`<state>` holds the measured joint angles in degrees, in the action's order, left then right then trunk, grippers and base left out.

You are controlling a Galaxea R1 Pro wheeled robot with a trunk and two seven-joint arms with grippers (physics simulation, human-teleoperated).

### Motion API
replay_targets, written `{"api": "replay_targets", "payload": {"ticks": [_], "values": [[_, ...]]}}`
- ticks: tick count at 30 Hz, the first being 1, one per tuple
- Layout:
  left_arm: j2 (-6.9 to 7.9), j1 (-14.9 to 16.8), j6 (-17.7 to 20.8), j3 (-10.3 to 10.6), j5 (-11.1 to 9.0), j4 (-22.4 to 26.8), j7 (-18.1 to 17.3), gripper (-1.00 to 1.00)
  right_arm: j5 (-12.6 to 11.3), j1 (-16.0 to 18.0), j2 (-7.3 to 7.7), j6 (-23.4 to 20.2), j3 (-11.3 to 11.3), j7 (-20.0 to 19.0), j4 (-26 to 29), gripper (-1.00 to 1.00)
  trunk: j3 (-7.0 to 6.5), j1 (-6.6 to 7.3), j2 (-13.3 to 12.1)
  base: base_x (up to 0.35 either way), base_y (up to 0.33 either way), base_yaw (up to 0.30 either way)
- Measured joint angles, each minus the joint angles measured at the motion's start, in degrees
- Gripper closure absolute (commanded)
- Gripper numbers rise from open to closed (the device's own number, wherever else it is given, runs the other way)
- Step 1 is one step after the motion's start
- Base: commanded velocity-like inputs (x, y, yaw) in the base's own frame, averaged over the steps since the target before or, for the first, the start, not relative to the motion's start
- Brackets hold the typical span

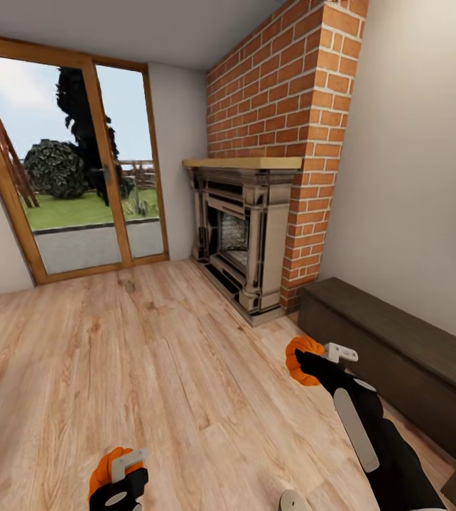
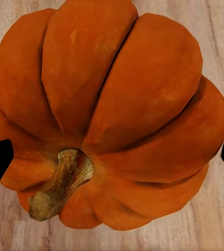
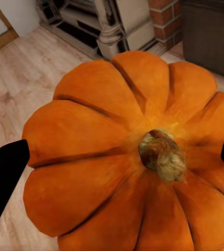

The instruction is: Place each of the two pumpkins and all three candles from the living room inside a cabinet in the living room (use any cabinet), then make sure every cabinet is closed, and position the cauldron so it is next to a table in the living room.

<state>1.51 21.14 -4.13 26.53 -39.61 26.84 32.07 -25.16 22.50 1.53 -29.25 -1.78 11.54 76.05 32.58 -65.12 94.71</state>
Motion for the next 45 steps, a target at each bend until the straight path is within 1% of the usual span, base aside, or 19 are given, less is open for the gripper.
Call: {"api": "replay_targets", "payload": {"ticks": [2,3,5,8,9,14,17,19,27,30,35,38,40,45], "values": [[0.0,0.0,-0.1,0.0,0.0,0.0,0.0,1.0,-0.2,-0.1,0.0,0.0,0.1,0.0,0.0,1.0,-0.36,0.44,-0.8,0.0,0.0,-0.218],[0.0,0.0,-0.1,0.0,0.0,0.0,0.0,1.0,-1.1,-0.1,0.02,-0.2,0.3,0.0,0.0,1.0,-0.54,0.66,-1.2,0.0,0.0,-0.244],[0.0,0.0,-0.1,0.0,0.0,0.0,0.0,1.0,-3.6,-0.1,0.08,-0.9,0.5,0.1,0.0,1.0,-0.89,1.1,-2.0,0.0,0.0,-0.255],[0.0,0.0,-0.2,0.0,-0.1,0.0,0.0,1.0,-5.4,-0.1,0.14,-2.0,0.6,0.1,0.0,1.0,-1.43,1.76,-3.2,0.0,0.0,-0.265],[0.0,0.0,-0.2,0.0,-0.1,0.0,0.0,1.0,-5.7,-0.1,0.16,-2.2,0.7,0.1,0.0,1.0,-1.61,1.98,-3.6,0.0,0.0,-0.268],[0.01,0.0,-0.2,0.0,-0.1,0.0,0.0,1.0,-6.1,-0.2,0.21,-2.5,1.9,0.1,-0.1,1.0,-2.51,3.08,-5.6,0.0,0.0,-0.27],[0.01,0.0,-0.2,0.0,-0.1,0.0,0.0,1.0,-5.9,-0.2,0.18,-2.5,4.0,0.1,-0.1,1.0,-3.05,3.74,-6.8,0.0,0.0,-0.271],[-0.04,0.0,-0.2,0.0,-0.1,0.0,0.0,1.0,-6.2,-0.4,0.17,-2.5,4.9,0.1,-0.1,1.0,-3.41,4.17,-7.6,0.0,0.0,-0.271],[-0.1,0.0,-0.2,0.1,-0.2,0.0,0.0,1.0,-6.3,-0.6,0.18,-2.5,5.5,0.1,-0.1,1.0,-4.84,5.93,-10.8,0.0,0.0,-0.271],[-0.15,0.0,-0.1,0.1,-0.2,0.0,0.0,1.0,-6.2,-0.6,0.14,-2.5,6.1,0.1,-0.2,1.0,-5.38,6.59,-12.0,0.0,0.0,-0.271],[-0.25,0.0,0.0,0.2,-0.2,0.0,-0.1,1.0,-6.3,-0.6,0.15,-2.5,6.5,0.1,-0.4,1.0,-6.28,7.69,-14.0,0.0,0.0,-0.271],[-0.81,0.0,0.0,0.2,-0.3,0.0,-0.1,1.0,-6.2,-0.6,0.19,-2.5,6.7,0.1,-0.4,1.0,-6.82,8.35,-15.2,0.0,0.0,-0.271],[-0.96,0.0,0.1,0.1,-0.2,0.0,-0.2,1.0,-6.1,-0.6,0.18,-2.5,7.1,0.1,-0.4,1.0,-7.18,8.79,-16.1,0.0,0.0,-0.271],[-1.03,0.0,0.2,0.1,-0.3,0.0,-2.0,1.0,-6.2,-0.6,0.2,-2.5,7.7,0.1,-0.4,1.0,-8.08,9.89,-18.1,0.0,0.0,-0.271]]}}
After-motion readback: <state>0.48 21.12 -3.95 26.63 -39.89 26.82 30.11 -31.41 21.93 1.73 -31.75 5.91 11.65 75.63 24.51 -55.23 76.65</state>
